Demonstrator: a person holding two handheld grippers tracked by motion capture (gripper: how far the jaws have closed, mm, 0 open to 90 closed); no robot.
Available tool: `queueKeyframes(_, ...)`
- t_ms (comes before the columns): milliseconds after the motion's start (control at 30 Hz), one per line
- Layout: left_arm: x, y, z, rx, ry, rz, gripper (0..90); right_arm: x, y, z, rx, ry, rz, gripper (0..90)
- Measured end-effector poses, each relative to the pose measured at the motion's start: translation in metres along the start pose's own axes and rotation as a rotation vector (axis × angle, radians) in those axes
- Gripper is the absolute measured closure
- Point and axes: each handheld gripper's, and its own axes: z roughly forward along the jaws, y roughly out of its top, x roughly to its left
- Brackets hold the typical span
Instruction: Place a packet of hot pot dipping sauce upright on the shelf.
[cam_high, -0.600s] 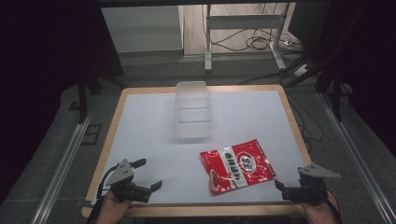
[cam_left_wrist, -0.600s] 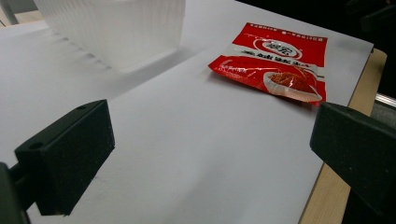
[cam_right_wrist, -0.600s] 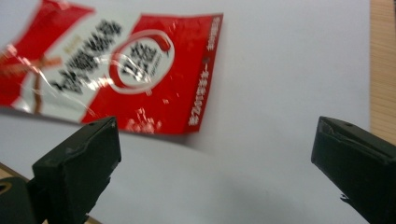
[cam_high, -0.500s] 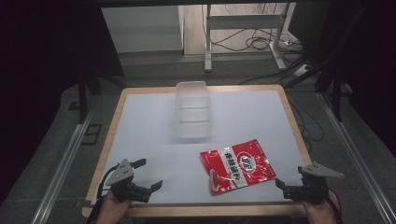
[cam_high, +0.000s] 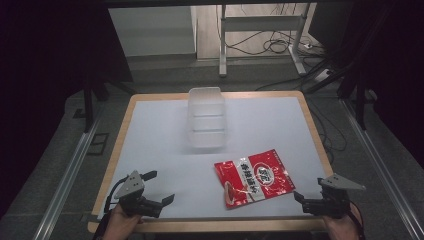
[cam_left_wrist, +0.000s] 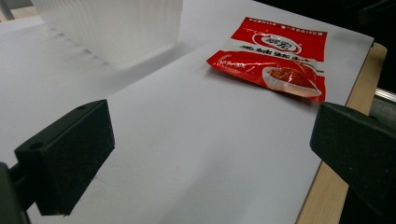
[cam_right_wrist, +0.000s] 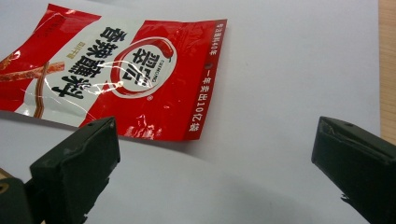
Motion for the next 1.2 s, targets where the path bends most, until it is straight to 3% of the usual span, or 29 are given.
queueKeyframes(733,-0.001,0.000,0.001,0.005,0.000,0.006,0.0,0.005,0.015,0.009,-0.040,0.004,-0.062,1.8)
queueKeyframes(1200,-0.001,0.000,0.000,0.000,0.002,0.010,0.0,0.007,0.028,0.024,-0.009,0.001,-0.089,1.8)
